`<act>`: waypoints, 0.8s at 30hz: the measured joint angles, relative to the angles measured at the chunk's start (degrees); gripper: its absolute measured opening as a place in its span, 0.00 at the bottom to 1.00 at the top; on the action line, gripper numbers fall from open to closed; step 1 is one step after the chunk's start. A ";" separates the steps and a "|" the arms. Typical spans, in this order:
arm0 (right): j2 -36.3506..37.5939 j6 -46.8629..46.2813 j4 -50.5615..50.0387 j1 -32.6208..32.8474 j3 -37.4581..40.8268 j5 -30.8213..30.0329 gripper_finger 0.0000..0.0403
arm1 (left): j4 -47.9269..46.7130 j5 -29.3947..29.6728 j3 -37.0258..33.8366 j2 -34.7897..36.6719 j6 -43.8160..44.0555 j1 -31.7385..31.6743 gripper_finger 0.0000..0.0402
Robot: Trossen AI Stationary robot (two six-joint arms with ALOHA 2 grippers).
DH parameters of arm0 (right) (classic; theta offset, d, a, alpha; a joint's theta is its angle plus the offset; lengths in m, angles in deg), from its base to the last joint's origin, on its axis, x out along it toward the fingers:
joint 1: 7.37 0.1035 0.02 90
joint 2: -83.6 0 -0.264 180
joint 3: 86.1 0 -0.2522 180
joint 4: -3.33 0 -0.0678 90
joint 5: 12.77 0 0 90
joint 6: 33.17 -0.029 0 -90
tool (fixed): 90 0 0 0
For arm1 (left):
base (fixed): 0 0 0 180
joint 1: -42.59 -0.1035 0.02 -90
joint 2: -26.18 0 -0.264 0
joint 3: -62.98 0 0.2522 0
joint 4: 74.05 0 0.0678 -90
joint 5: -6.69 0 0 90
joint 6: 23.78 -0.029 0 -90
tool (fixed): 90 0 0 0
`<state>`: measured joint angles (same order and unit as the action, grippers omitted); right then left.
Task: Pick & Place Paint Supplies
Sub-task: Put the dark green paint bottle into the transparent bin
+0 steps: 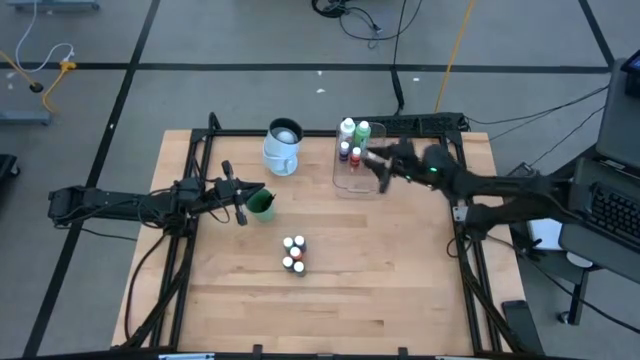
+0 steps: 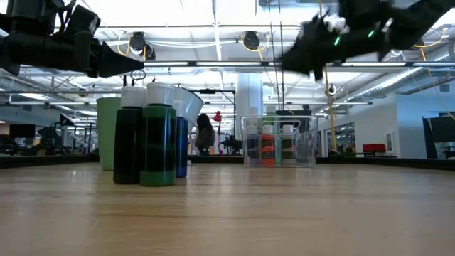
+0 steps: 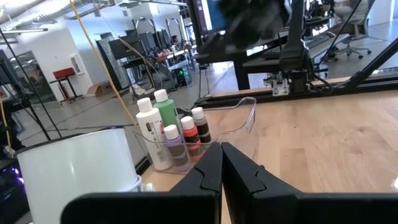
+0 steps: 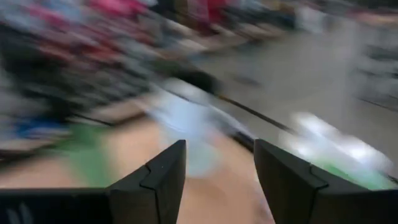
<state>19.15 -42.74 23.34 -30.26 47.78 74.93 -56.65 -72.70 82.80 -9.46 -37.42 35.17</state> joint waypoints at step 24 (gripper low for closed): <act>52.77 13.44 -30.93 14.18 15.95 -1.53 0.01 | -0.62 0.10 0.00 0.00 0.69 0.00 0.01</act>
<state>71.92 -29.30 -7.59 -16.08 63.73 73.40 -57.28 -72.60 82.80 -9.46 -36.73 35.17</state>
